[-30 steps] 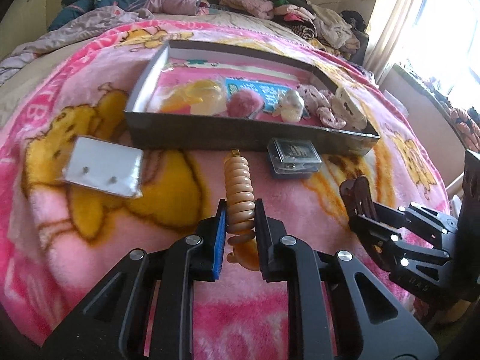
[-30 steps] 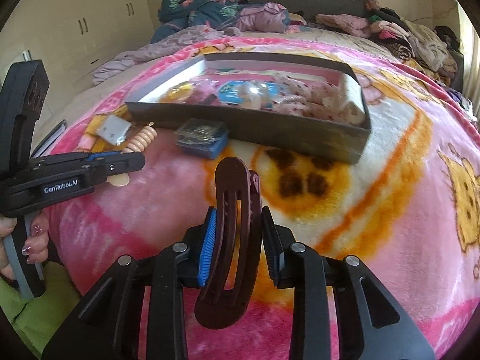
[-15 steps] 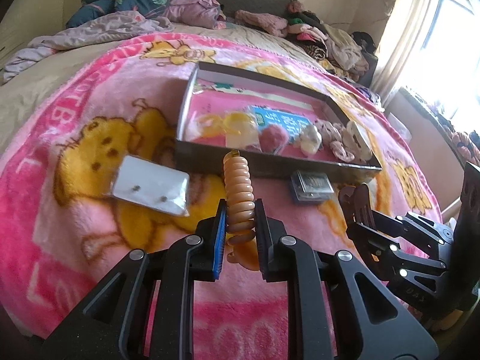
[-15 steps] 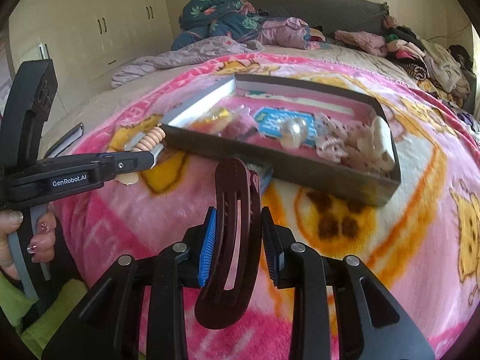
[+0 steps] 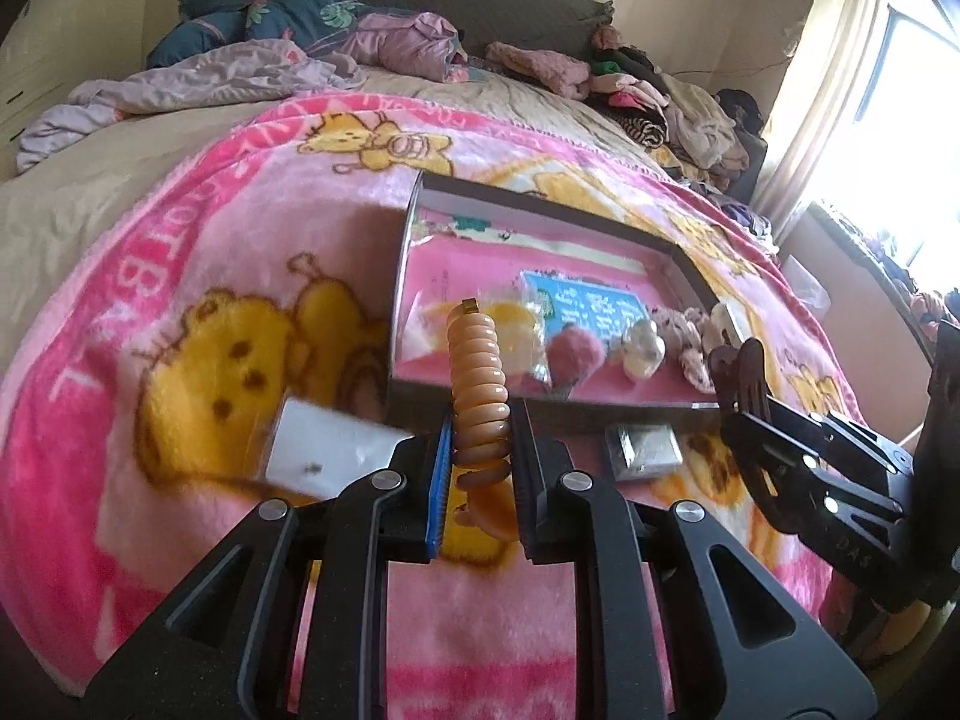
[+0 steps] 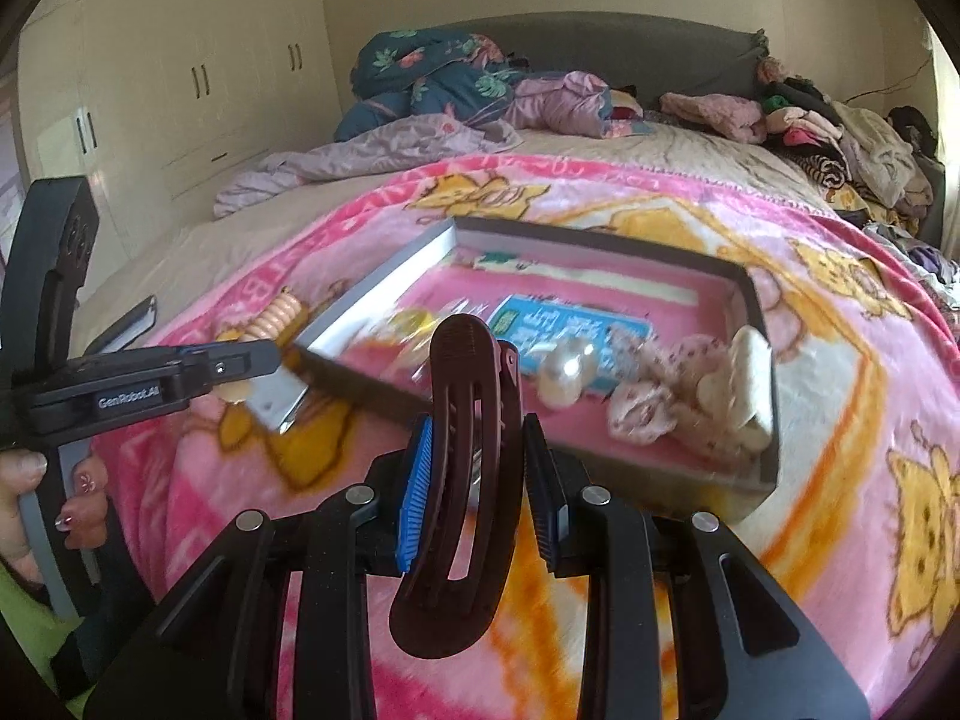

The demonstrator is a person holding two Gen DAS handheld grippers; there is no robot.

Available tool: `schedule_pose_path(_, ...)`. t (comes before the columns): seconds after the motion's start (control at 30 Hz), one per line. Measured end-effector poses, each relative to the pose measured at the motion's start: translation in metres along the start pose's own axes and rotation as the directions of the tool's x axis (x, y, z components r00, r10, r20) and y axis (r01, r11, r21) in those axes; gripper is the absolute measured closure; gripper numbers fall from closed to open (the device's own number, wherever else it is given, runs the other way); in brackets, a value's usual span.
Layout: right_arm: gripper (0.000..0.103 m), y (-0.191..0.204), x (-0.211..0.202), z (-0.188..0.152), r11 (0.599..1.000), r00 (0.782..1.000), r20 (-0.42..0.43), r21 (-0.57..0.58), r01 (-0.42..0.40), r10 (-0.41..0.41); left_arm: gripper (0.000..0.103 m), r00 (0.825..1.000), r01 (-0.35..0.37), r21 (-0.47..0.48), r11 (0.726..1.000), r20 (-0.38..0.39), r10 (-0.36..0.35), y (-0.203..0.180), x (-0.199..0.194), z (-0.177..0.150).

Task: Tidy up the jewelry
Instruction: 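Carry the maroon clip and spiral hair tie into the grey box and open both tools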

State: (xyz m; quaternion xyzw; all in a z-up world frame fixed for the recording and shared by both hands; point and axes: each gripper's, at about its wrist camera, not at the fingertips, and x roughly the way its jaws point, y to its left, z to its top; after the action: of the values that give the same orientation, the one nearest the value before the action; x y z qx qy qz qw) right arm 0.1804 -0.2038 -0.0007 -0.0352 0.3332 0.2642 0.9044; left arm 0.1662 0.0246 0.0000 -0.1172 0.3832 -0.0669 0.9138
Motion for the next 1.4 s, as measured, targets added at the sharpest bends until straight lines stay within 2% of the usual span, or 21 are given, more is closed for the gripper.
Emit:
schedule_pose_path(0.47, 0.075, -0.047, 0.011, 0.038, 0.995, 0.995, 0.056, 0.050, 0.085, -0.088, 0.092, 1.000, 0.020, 0.055, 0.998, 0.017, -0.021, -0.026, 0.023, 0.039)
schedule_pose_path(0.87, 0.075, -0.069, 0.017, 0.043, 0.991, 0.991, 0.061, 0.073, 0.114, -0.118, 0.092, 0.999, 0.039, 0.090, 0.995, 0.010, -0.040, -0.046, 0.042, 0.054)
schedule_pose_path(1.4, 0.075, -0.100, 0.032, 0.048, 0.985, 0.988, 0.051, 0.107, 0.137, -0.144, 0.092, 0.998, 0.066, 0.128, 0.990, -0.028, -0.063, -0.072, 0.073, 0.058)
